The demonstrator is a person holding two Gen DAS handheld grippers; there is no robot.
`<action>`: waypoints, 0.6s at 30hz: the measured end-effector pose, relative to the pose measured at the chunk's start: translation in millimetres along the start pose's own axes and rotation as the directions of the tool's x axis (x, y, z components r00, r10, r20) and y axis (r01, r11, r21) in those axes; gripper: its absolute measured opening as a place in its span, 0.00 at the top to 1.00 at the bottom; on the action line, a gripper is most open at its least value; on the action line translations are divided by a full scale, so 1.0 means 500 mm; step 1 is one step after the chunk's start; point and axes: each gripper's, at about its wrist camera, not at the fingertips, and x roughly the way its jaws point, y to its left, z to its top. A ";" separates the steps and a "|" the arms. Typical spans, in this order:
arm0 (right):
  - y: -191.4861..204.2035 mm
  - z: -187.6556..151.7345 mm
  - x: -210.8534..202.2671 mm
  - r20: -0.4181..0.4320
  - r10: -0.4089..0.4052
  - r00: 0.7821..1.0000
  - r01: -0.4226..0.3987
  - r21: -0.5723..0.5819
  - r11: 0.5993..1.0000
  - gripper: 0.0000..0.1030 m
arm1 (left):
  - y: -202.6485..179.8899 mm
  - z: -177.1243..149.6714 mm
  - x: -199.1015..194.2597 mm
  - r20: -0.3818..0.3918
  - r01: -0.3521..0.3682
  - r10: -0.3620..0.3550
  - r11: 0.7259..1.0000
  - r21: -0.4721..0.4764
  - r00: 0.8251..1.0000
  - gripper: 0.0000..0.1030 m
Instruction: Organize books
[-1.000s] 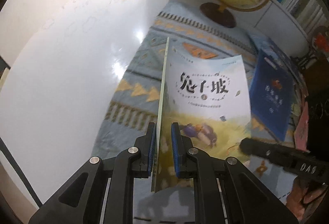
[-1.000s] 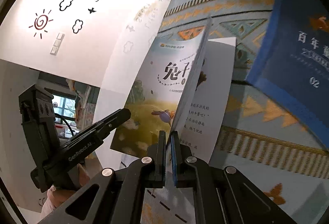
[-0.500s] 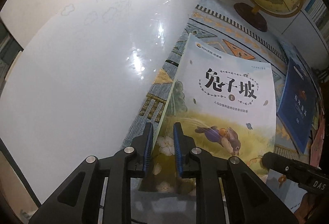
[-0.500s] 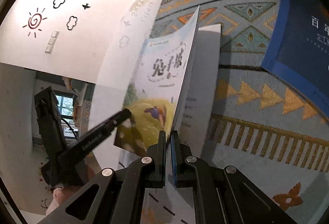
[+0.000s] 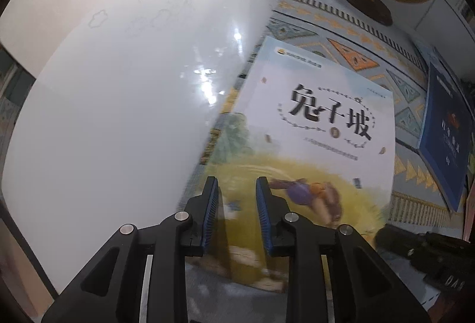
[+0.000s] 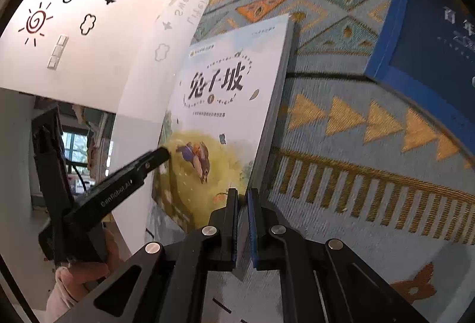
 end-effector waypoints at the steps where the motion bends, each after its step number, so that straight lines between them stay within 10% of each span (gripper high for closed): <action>1: 0.003 -0.002 0.003 -0.003 -0.003 1.000 0.003 -0.006 1.000 0.94 | -0.009 0.001 0.000 0.005 -0.011 0.011 1.000 0.018 1.000 0.77; 18: -0.006 0.044 0.016 0.049 -0.013 0.999 0.012 0.029 1.000 0.94 | -0.009 -0.020 -0.014 -0.012 -0.003 0.003 1.000 -0.011 1.000 0.77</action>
